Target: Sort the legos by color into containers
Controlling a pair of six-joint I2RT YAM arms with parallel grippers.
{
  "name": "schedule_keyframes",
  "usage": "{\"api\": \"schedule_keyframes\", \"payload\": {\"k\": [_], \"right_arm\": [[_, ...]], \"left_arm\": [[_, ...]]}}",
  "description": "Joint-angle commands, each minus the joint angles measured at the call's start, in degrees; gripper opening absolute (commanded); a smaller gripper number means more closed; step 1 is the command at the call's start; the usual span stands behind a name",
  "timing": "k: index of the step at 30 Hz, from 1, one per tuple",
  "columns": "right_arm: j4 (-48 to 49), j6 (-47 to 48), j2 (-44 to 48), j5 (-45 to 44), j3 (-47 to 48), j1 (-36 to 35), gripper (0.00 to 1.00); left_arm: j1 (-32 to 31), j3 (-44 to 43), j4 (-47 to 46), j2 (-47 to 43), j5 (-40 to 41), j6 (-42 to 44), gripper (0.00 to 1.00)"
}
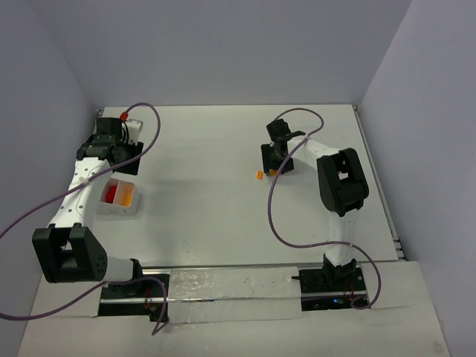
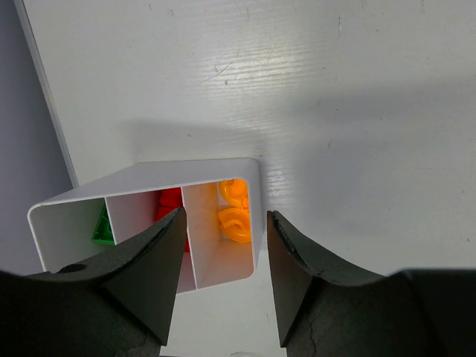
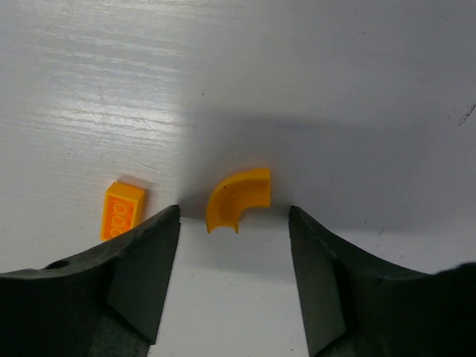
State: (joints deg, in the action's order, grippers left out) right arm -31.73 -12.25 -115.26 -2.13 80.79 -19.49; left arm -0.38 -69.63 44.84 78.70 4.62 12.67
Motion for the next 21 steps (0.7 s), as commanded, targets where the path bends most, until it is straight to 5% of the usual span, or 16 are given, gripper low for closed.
{"api": "schedule_keyframes", "payload": {"k": [1,11,21], "right_arm": [[-0.45,-0.68,-1.26,-0.70,1.66,-0.29,0.61],[-0.27,0.66,0.60,-0.40,-1.29,-0.20,0.46],[-0.27,3.63,2.98,0.73,-4.04,0.06,0.22]], "left_arm": [[0.21,-1.13,-0.72,-0.39,-0.84,-0.28,0.57],[0.21,-1.47,-0.93,-0.86,-1.92,-0.10,0.58],[0.21,-4.88,1.19,1.34,-13.65,-1.86,0.70]]}}
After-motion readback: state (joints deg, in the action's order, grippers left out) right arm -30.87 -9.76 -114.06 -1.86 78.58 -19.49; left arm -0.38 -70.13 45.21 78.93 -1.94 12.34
